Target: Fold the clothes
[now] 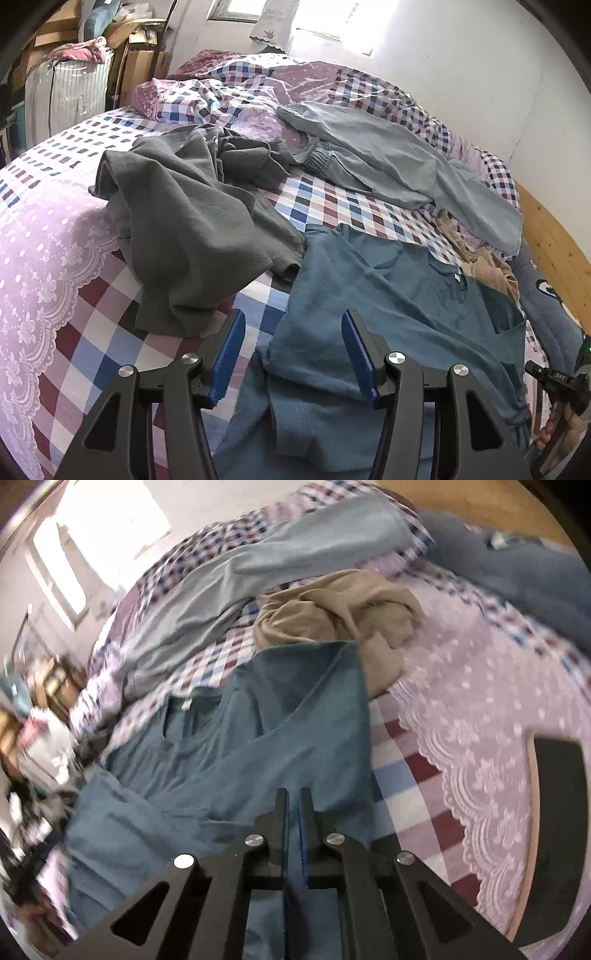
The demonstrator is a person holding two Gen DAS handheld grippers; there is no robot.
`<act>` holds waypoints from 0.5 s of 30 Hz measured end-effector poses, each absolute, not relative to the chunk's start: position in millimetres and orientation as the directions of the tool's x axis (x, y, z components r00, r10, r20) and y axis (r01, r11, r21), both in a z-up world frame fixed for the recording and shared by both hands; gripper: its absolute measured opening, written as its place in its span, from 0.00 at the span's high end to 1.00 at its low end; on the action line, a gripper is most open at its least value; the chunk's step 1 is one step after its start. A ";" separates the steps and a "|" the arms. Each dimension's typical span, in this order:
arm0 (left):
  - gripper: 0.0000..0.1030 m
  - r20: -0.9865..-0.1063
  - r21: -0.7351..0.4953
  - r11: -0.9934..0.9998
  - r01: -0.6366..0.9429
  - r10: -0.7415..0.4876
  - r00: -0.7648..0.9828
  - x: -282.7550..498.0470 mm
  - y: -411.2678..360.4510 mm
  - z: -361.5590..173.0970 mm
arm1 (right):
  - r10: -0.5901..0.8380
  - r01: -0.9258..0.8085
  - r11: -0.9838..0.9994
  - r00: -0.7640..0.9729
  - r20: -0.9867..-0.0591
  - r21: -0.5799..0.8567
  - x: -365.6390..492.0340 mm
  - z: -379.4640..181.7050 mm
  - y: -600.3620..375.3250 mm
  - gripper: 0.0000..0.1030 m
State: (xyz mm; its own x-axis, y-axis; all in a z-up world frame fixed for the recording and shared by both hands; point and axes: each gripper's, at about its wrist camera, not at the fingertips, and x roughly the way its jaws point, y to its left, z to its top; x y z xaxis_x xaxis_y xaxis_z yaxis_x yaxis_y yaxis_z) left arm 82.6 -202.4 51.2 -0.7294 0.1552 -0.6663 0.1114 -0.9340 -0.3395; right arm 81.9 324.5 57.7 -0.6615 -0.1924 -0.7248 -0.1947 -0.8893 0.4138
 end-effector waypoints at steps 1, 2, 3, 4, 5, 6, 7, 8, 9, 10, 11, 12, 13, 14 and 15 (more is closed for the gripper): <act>0.43 -0.667 -0.344 -0.932 0.112 0.158 -0.728 82.2 -202.7 50.7 | -0.208 -0.204 -0.872 -0.669 -0.713 0.446 85.3 57.2 330.1 0.80; 0.43 -0.668 -0.354 -0.929 0.111 0.168 -0.725 81.4 -203.0 49.8 | -0.229 -0.211 -0.849 -0.679 -0.698 0.484 89.0 56.6 336.0 0.70; 0.43 -0.668 -0.365 -0.924 0.109 0.179 -0.722 80.6 -203.3 48.8 | -0.255 -0.214 -0.822 -0.691 -0.677 0.528 93.0 56.0 342.3 0.68; 0.43 -0.668 -0.377 -0.920 0.108 0.189 -0.719 79.8 -203.6 47.9 | -0.279 -0.216 -0.796 -0.698 -0.660 0.565 95.8 54.9 347.4 0.67; 0.43 -0.672 -0.387 -0.916 0.106 0.201 -0.713 78.6 -203.2 45.8 | -0.301 -0.217 -0.775 -0.699 -0.648 0.594 97.2 53.4 351.2 0.67; 0.43 -0.676 -0.397 -0.912 0.105 0.213 -0.706 77.4 -202.8 43.7 | -0.322 -0.219 -0.752 -0.701 -0.637 0.622 98.6 51.8 355.0 0.67; 0.43 -0.679 -0.408 -0.907 0.104 0.225 -0.699 76.1 -202.4 41.6 | -0.343 -0.219 -0.734 -0.698 -0.628 0.644 99.0 50.1 357.4 0.67; 0.43 -0.682 -0.418 -0.903 0.102 0.237 -0.692 74.9 -202.0 39.4 | -0.365 -0.215 -0.723 -0.689 -0.627 0.657 97.8 48.2 357.1 0.67; 0.43 -0.685 -0.428 -0.898 0.101 0.249 -0.684 73.7 -201.5 37.3 | -0.388 -0.208 -0.715 -0.676 -0.627 0.667 96.4 46.0 355.5 0.67; 0.43 -0.688 -0.438 -0.893 0.100 0.261 -0.677 72.5 -201.1 35.1 | -0.403 -0.200 -0.717 -0.663 -0.631 0.668 94.4 44.4 352.6 0.67; 0.44 -0.691 -0.448 -0.888 0.100 0.273 -0.670 71.2 -200.7 33.0 | -0.410 -0.192 -0.728 -0.648 -0.642 0.659 91.7 43.2 348.2 0.67; 0.47 -0.693 -0.448 -0.888 0.100 0.275 -0.666 70.4 -200.0 31.4 | -0.411 -0.184 -0.744 -0.632 -0.657 0.642 88.7 42.1 343.3 0.67; 0.51 -0.695 -0.446 -0.889 0.102 0.273 -0.665 69.9 -199.2 29.9 | -0.404 -0.177 -0.765 -0.615 -0.677 0.619 85.1 41.0 337.8 0.67; 0.66 -0.705 -0.433 -0.895 0.110 0.261 -0.659 68.9 -198.4 28.3 | -0.398 -0.174 -0.783 -0.598 -0.696 0.598 81.6 39.0 332.9 0.67; 0.80 -0.720 -0.414 -0.902 0.124 0.241 -0.651 68.4 -198.3 26.6 | -0.394 -0.174 -0.796 -0.580 -0.713 0.580 78.2 36.0 328.6 0.67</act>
